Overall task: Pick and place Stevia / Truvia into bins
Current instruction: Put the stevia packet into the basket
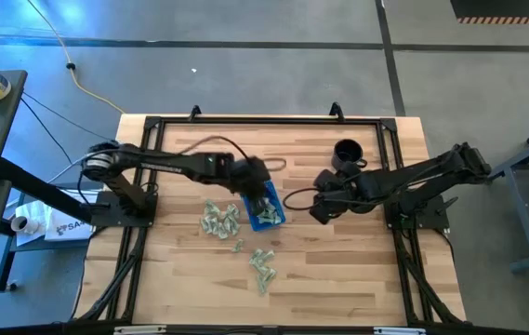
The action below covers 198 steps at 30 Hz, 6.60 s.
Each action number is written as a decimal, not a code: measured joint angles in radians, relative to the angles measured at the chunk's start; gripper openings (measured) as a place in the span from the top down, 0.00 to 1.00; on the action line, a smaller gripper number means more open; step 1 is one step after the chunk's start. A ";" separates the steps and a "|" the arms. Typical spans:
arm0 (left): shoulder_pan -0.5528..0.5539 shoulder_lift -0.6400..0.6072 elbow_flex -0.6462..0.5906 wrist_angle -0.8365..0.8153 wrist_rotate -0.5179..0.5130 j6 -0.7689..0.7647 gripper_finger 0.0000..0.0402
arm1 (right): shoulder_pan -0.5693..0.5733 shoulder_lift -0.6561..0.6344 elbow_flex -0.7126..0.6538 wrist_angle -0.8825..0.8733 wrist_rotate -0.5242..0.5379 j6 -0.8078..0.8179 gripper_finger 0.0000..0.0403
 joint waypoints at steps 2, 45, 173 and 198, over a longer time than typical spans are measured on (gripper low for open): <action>-0.019 0.051 0.000 0.038 -0.011 -0.027 0.91 | 0.005 0.000 -0.005 -0.005 -0.006 -0.002 0.27; -0.706 -0.374 -0.410 -0.514 -0.250 -1.011 0.46 | 0.120 0.668 0.236 0.657 -0.487 -0.674 0.32; -0.114 -0.342 -0.478 -0.053 0.097 0.037 0.42 | 0.002 0.598 0.548 0.320 -0.302 -0.699 0.96; -0.244 -0.236 -0.478 0.330 0.001 -0.386 0.42 | -0.039 0.428 0.398 -0.048 -0.166 -0.437 0.31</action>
